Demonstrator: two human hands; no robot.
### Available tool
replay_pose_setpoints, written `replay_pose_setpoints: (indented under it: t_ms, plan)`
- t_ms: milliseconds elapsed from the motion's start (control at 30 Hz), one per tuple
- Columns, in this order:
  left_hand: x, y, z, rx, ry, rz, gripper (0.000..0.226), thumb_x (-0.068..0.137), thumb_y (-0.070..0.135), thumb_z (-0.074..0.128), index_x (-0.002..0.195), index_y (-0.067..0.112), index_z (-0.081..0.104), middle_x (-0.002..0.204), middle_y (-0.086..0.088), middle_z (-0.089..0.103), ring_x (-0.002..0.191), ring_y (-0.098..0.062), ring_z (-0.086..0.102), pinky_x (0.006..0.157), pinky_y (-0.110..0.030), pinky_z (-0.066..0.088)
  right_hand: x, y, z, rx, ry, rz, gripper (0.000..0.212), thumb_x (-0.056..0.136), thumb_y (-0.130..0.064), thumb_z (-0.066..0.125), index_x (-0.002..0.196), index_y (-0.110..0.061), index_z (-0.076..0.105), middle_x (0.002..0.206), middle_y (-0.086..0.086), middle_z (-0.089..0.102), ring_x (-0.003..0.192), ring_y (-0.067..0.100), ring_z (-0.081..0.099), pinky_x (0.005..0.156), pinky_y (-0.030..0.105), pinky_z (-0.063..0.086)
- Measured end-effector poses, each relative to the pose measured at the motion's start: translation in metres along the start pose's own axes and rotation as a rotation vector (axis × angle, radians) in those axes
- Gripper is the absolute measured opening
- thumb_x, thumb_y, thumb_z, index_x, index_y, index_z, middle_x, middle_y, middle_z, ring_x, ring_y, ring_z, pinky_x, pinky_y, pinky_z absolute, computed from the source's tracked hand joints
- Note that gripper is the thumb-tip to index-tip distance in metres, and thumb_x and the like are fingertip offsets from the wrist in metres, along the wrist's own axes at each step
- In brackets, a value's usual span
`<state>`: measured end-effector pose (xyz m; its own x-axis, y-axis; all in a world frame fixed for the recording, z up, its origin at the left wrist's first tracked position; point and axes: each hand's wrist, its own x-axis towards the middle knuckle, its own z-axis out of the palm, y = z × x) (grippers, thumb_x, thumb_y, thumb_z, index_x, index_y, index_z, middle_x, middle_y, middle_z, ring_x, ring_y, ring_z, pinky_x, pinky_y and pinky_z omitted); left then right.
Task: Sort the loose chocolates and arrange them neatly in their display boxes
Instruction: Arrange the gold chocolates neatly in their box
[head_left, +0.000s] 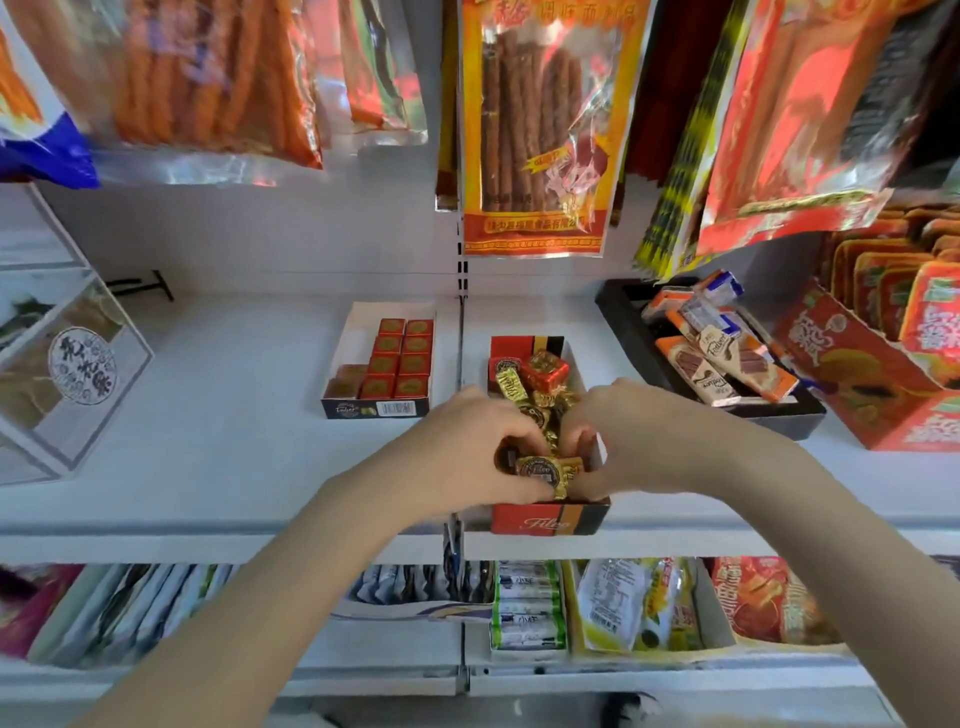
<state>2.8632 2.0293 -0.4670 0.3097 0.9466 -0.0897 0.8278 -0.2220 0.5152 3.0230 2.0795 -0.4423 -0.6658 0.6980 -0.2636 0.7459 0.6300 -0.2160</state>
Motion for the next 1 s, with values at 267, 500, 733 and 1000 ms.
replay_pose_setpoints:
  t_ms: [267,500,733,1000]
  plan:
    - [-0.007,-0.006,-0.002,0.168,0.107,0.006,0.045,0.083,0.047,0.055,0.123,0.026,0.053,0.113,0.006,0.056,0.106,-0.009,0.046,0.091,-0.024,0.038,-0.004,0.019,0.001,0.507,0.153,0.021,0.011,0.079,-0.026,0.059,0.088,-0.021,0.065,0.071,-0.004,0.067,0.067,0.014,0.058,0.067,0.026,0.047]
    - [-0.005,-0.005,-0.002,0.202,0.159,0.062,0.046,0.086,0.042,0.053,0.128,0.025,0.048,0.124,0.008,0.054,0.111,-0.006,0.042,0.088,-0.018,0.030,-0.010,0.025,0.002,0.535,0.113,-0.106,0.010,0.082,-0.019,0.064,0.086,-0.028,0.063,0.078,0.000,0.071,0.060,-0.005,0.055,0.060,0.004,0.039]
    - [-0.003,-0.011,0.001,0.256,0.239,0.058,0.042,0.081,0.045,0.059,0.117,0.026,0.055,0.114,0.011,0.057,0.102,-0.006,0.034,0.085,-0.022,0.029,-0.009,0.010,0.006,0.171,0.071,-0.180,0.021,0.081,-0.035,0.064,0.098,-0.027,0.071,0.080,-0.015,0.066,0.067,0.000,0.050,0.063,0.007,0.037]
    - [-0.002,-0.016,0.002,0.207,0.245,0.010,0.039,0.081,0.042,0.061,0.115,0.026,0.054,0.111,0.011,0.056,0.100,-0.005,0.037,0.082,-0.020,0.031,-0.001,0.004,0.006,0.128,0.042,-0.079,0.032,0.071,-0.042,0.072,0.093,-0.021,0.063,0.090,0.001,0.066,0.084,0.017,0.057,0.078,0.034,0.049]
